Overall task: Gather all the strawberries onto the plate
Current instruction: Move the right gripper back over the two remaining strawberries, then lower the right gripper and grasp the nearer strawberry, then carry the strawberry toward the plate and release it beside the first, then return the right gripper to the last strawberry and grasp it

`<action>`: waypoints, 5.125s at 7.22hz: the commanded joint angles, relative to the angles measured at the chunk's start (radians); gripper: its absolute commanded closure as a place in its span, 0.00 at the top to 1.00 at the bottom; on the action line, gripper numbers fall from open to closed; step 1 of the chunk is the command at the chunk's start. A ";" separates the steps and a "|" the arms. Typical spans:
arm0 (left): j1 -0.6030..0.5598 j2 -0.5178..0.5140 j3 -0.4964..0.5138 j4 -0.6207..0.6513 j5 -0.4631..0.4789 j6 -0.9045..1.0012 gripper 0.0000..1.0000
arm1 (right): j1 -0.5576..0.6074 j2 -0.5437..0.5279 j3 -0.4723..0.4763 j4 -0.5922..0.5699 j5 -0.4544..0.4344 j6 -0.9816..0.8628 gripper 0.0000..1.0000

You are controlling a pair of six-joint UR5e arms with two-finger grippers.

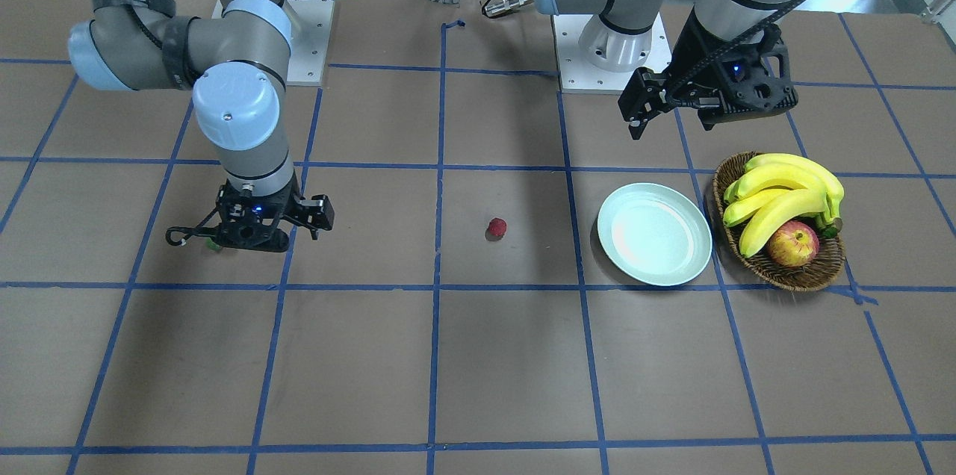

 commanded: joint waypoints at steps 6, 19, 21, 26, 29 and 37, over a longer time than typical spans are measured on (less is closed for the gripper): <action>0.000 0.004 -0.001 0.000 -0.002 0.000 1.00 | -0.117 -0.002 0.169 -0.137 0.030 -0.093 0.65; 0.000 0.009 -0.011 0.000 0.000 -0.001 1.00 | -0.111 0.041 0.125 -0.166 0.099 -0.052 0.07; 0.000 0.009 -0.011 0.000 0.002 -0.001 1.00 | -0.005 0.059 0.036 -0.157 0.108 0.096 0.07; 0.000 0.011 -0.012 0.003 0.026 -0.001 1.00 | 0.351 0.313 -0.284 -0.157 0.298 0.622 0.09; 0.000 0.006 -0.012 0.005 0.025 -0.006 1.00 | 0.393 0.346 -0.316 -0.128 0.294 0.646 0.40; 0.000 0.011 -0.012 0.003 0.031 -0.003 1.00 | 0.091 0.086 -0.290 0.220 0.071 0.271 0.98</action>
